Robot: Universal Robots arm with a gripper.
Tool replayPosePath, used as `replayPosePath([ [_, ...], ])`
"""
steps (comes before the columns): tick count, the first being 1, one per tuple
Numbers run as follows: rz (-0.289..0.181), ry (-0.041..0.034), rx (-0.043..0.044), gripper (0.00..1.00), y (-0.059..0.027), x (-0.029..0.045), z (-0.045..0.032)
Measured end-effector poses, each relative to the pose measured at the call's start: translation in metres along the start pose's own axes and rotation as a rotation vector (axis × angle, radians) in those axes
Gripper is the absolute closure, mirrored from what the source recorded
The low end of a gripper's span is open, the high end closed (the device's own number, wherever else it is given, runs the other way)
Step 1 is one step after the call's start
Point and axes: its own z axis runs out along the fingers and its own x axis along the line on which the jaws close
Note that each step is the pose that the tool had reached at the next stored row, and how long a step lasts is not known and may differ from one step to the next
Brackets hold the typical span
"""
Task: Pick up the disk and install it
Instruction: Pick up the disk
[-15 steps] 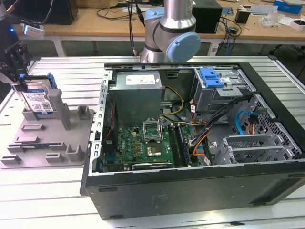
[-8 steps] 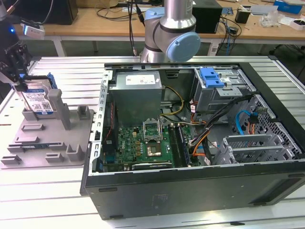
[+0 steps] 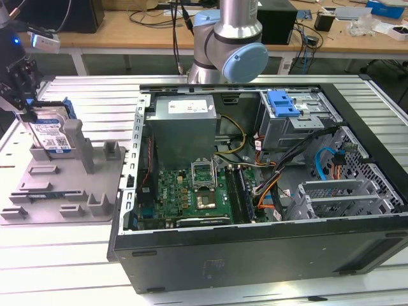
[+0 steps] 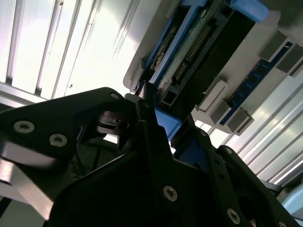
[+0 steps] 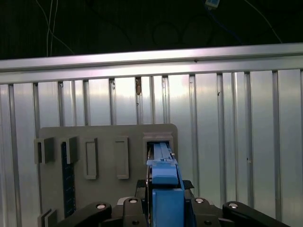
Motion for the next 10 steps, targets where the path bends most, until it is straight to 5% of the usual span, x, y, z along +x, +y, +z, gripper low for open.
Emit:
replayPosePath([
  [10,0.0,0.0,0.0001,0.63,0.0,0.0,0.0],
])
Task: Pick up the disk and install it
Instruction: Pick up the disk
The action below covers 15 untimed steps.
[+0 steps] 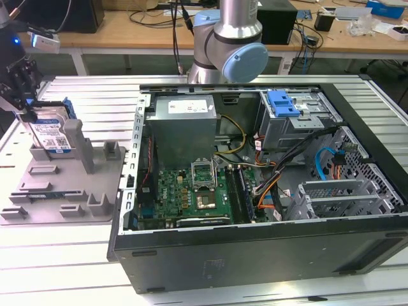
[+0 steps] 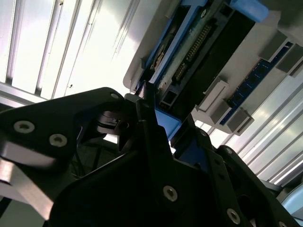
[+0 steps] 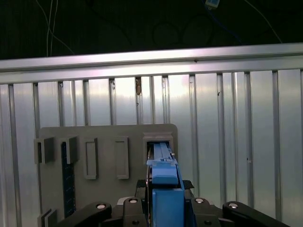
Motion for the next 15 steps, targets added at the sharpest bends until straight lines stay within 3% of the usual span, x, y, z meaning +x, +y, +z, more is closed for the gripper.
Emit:
replayPosePath([
  [15,0.0,0.0,0.0,0.63,-0.0001,0.0012,-0.0198],
])
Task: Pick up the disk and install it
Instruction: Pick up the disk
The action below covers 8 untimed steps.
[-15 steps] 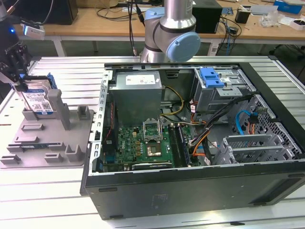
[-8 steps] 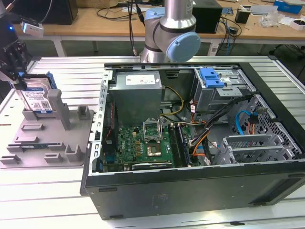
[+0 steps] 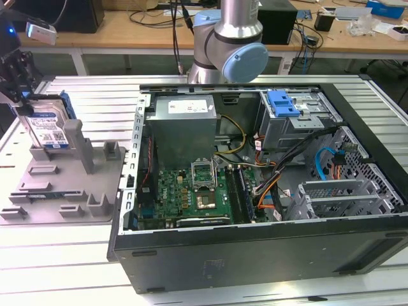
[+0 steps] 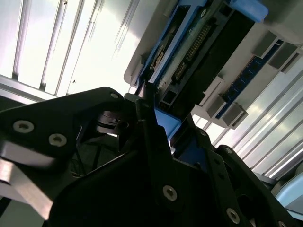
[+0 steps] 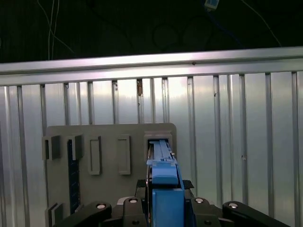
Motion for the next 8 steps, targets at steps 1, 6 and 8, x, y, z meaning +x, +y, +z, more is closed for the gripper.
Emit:
replayPosePath([
  [1,0.0,0.0001,-0.0001,0.63,0.0,0.0001,-0.0014],
  [6,0.0,0.0001,0.0,0.63,-0.0009,0.0031,-0.0519],
  [8,0.0,0.0,-0.0001,0.63,-0.001,0.0035,-0.0587],
])
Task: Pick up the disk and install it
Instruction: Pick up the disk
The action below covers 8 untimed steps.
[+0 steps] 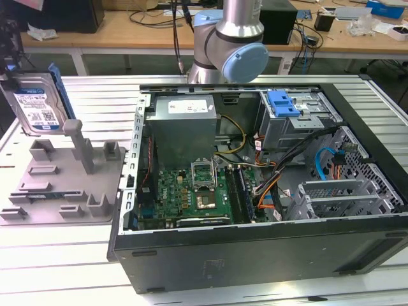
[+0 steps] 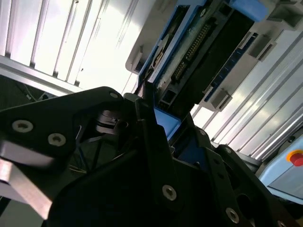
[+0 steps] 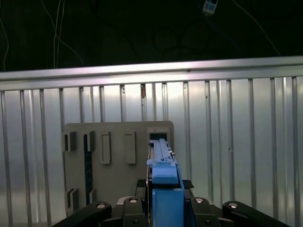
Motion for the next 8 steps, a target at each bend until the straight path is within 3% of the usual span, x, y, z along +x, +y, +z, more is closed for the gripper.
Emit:
replayPosePath([
  [4,0.0,0.0,0.0001,0.63,-0.0002,0.0006,-0.0108],
  [8,0.0,0.0,-0.0001,0.63,-0.0005,0.0015,-0.0263],
])
